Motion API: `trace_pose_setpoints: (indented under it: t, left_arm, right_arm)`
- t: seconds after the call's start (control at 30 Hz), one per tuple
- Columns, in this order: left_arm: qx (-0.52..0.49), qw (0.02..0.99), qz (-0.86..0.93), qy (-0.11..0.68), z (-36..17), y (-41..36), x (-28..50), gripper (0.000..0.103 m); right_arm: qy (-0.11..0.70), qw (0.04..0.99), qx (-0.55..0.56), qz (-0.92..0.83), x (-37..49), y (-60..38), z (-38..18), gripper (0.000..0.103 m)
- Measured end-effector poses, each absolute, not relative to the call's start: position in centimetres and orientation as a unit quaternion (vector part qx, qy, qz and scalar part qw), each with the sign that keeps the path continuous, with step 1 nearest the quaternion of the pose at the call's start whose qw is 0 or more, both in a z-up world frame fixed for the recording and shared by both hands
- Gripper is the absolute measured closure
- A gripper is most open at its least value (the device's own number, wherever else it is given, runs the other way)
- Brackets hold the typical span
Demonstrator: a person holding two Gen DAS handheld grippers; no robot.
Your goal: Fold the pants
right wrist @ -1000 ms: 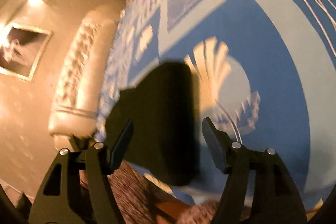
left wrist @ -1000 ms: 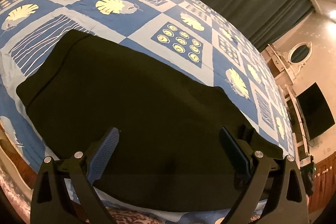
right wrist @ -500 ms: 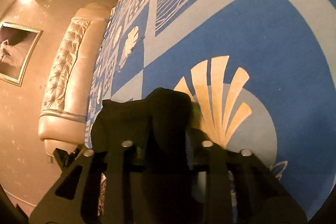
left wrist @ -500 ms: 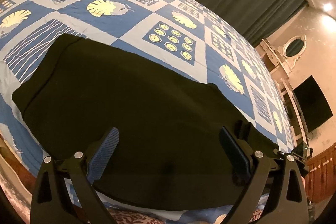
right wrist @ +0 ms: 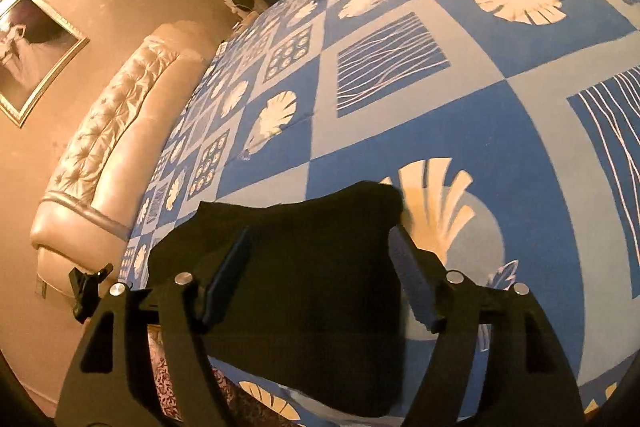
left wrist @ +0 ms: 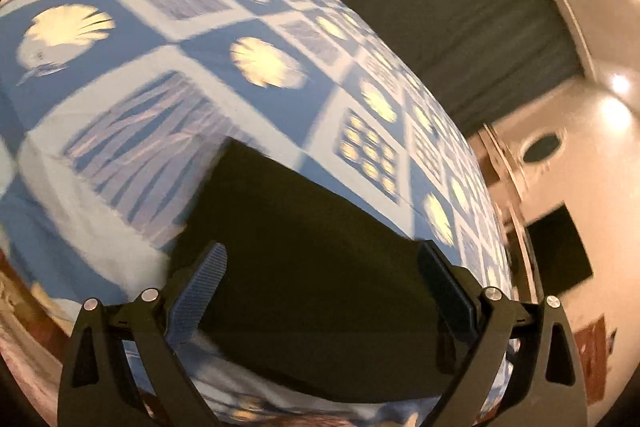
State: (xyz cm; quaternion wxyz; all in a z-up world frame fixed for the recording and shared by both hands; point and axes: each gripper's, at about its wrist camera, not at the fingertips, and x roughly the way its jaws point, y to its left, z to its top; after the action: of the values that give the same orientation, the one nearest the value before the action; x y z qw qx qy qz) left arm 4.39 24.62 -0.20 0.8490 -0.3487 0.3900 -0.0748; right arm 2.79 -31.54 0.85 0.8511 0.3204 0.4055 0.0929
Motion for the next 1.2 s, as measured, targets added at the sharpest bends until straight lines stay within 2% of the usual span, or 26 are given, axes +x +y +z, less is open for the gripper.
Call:
trace_pose_setpoints:
  t: [0.17,0.33,0.83,1.0,1.2]
  left_arm:
    - [-0.361,0.827,-0.052,0.428,-3.3,29.0,5.2,0.008]
    - [-0.383,0.794,-0.105,0.461,-6.4,29.1,7.1,0.008]
    - [-0.444,0.723,-0.272,0.453,-7.8,28.6,9.6,0.008]
    - [-0.395,0.723,-0.275,0.496,-7.7,27.0,11.1,0.008]
    - [-0.339,0.760,-0.233,0.503,-7.2,24.4,12.8,0.008]
  right_arm:
    - [0.402,0.855,0.312,0.100,3.0,-30.4,1.2,0.031]
    - [0.404,0.851,0.321,0.099,2.8,-30.0,1.0,0.031]
    - [0.414,0.842,0.328,0.107,3.0,-29.6,0.2,0.030]
    - [0.406,0.838,0.348,0.109,3.0,-29.9,0.1,0.030]
    - [0.411,0.835,0.350,0.110,3.1,-29.6,-0.2,0.030]
